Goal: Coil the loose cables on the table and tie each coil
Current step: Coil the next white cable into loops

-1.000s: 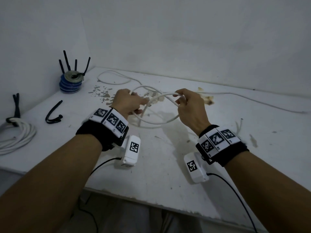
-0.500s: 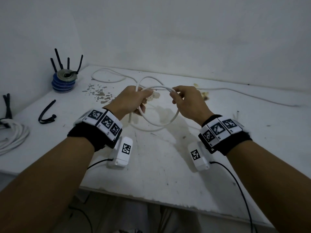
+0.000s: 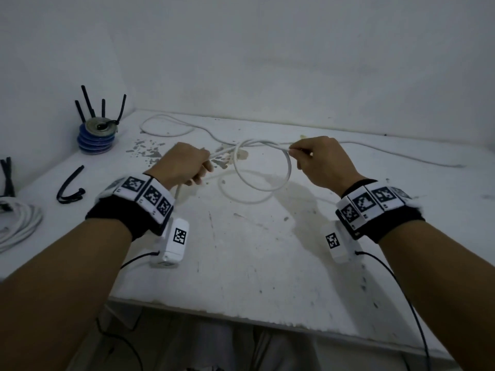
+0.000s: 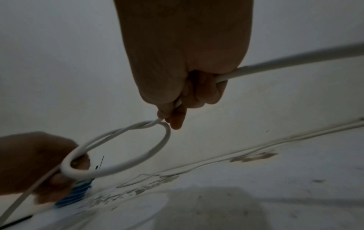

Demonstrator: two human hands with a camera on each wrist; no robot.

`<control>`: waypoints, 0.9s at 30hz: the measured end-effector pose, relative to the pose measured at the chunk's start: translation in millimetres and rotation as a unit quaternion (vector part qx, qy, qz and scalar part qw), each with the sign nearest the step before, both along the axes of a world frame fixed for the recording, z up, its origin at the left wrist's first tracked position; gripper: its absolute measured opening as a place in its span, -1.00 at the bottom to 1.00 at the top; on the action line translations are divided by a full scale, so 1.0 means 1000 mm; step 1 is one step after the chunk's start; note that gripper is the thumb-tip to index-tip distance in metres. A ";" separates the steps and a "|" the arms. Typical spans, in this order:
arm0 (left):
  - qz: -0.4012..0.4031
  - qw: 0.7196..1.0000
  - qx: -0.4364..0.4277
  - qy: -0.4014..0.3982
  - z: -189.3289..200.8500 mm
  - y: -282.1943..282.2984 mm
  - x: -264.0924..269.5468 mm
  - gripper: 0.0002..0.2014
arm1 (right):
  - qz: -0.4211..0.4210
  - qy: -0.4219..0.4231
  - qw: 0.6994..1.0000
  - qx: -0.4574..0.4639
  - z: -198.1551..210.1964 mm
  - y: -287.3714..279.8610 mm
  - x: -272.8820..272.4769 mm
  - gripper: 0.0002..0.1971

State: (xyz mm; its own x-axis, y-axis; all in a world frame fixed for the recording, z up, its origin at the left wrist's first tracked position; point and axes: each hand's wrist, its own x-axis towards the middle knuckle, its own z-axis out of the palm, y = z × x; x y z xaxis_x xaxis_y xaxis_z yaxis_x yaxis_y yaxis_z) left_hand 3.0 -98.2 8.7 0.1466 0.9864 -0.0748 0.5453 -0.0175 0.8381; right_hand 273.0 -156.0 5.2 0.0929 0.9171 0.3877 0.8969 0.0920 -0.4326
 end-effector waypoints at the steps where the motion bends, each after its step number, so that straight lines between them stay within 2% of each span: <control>1: -0.033 0.999 -0.015 -0.026 0.000 -0.003 0.006 -0.60 | 0.008 -0.011 1.000 0.010 0.001 0.000 -0.006 -0.79; 4: -0.054 0.994 0.011 -0.096 0.009 -0.009 0.026 -0.52 | 0.030 -0.035 0.998 0.047 0.005 -0.002 -0.018 -0.78; 8: -0.041 0.987 0.143 -0.055 0.015 -0.009 0.035 -0.46 | 0.028 -0.055 0.996 0.067 0.014 -0.003 -0.016 -0.76; 12: 0.014 0.979 0.197 -0.047 0.009 -0.004 0.021 -0.47 | -0.008 -0.033 0.996 0.080 0.028 -0.004 0.017 -0.77; 15: 0.010 0.983 0.176 -0.040 0.006 -0.001 0.012 -0.52 | -0.025 -0.030 0.996 0.074 0.031 -0.006 0.034 -0.77; 19: -0.076 0.994 0.063 -0.049 0.012 -0.007 0.014 -0.45 | -0.017 -0.029 0.996 0.082 0.028 -0.008 0.025 -0.79; 22: -0.117 0.986 0.090 -0.072 0.020 -0.011 0.022 -0.59 | -0.002 -0.010 0.997 0.079 0.026 -0.006 0.014 -0.82; 25: -0.083 0.981 0.142 -0.105 0.028 -0.008 0.031 -0.74 | 0.029 0.014 0.996 0.084 0.027 -0.004 0.008 -0.83; 27: -0.044 0.971 0.144 -0.186 0.033 -0.003 0.031 -0.71 | 0.058 0.038 0.994 0.079 0.030 -0.006 0.010 -0.89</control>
State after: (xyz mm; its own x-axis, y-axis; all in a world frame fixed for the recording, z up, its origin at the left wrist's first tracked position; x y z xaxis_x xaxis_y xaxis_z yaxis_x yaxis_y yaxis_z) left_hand 33.8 -101.3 41.2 0.1950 0.9408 0.2771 0.1914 -0.3136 0.9301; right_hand 283.1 -161.6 34.9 0.0240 0.8513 0.5241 0.8419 0.2655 -0.4697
